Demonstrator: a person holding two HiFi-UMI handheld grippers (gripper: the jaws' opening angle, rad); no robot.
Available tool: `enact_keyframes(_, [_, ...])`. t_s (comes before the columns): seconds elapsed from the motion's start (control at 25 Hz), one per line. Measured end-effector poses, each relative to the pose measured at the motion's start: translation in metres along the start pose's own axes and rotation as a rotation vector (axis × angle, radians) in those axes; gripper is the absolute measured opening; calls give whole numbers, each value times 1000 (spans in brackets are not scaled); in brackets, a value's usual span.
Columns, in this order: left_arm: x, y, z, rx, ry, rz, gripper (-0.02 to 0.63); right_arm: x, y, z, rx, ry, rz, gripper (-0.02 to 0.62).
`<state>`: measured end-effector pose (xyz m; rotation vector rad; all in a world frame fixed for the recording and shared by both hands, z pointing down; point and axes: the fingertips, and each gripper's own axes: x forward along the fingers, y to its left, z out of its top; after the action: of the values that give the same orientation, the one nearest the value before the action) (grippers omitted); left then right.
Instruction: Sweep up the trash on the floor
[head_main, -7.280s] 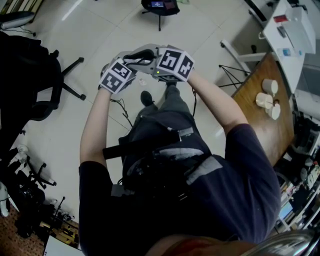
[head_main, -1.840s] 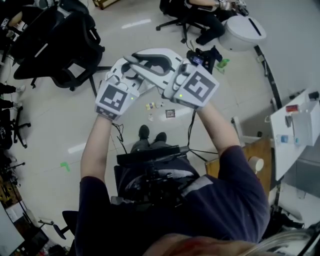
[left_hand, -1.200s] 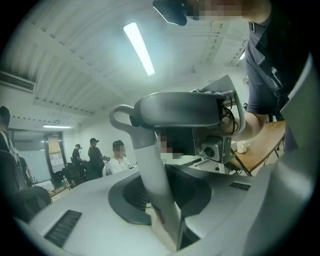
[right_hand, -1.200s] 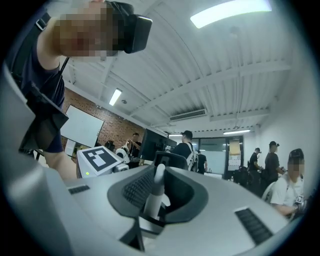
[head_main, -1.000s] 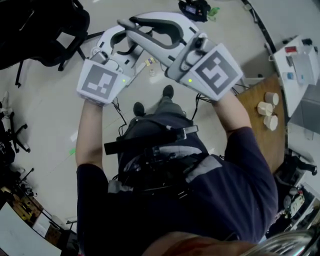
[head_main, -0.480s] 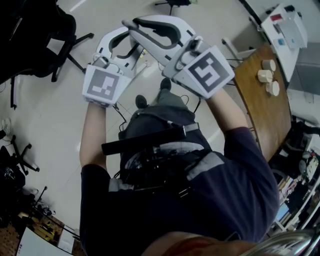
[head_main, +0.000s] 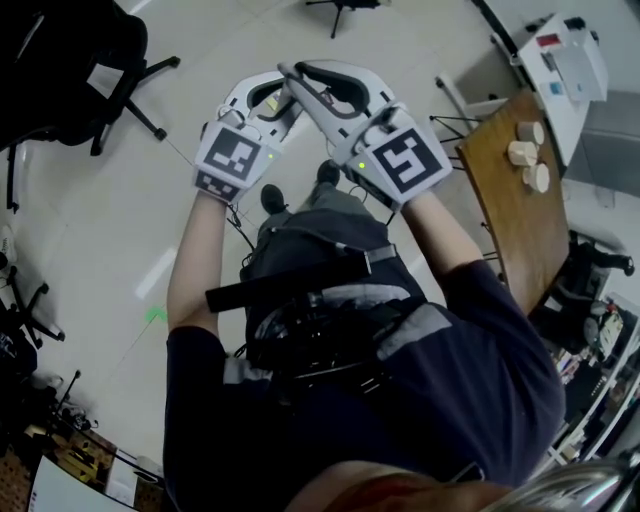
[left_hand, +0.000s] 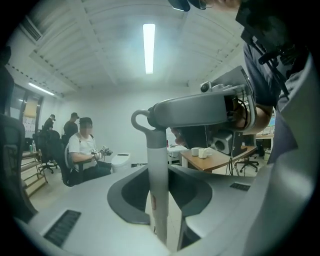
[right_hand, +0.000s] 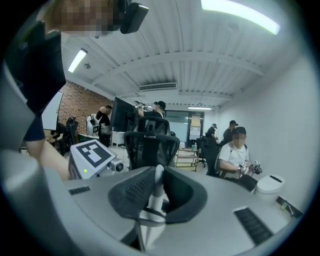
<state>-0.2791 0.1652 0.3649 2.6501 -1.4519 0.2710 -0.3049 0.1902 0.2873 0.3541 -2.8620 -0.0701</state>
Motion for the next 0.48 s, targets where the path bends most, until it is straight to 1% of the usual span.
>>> enact_keyframes(0.2, [19,-3,-22,-20,42,-47,97,-1,-13,-26,30,37,-40,66])
enact_keyframes(0.4, [56,-19,-43,24,128,-112,97,-16,-38,-57,64,62,-67,66])
enact_keyframes(0.48, [71,-25,-50,30,155,-139,97,-22,-49,-68,84,70,-80,66])
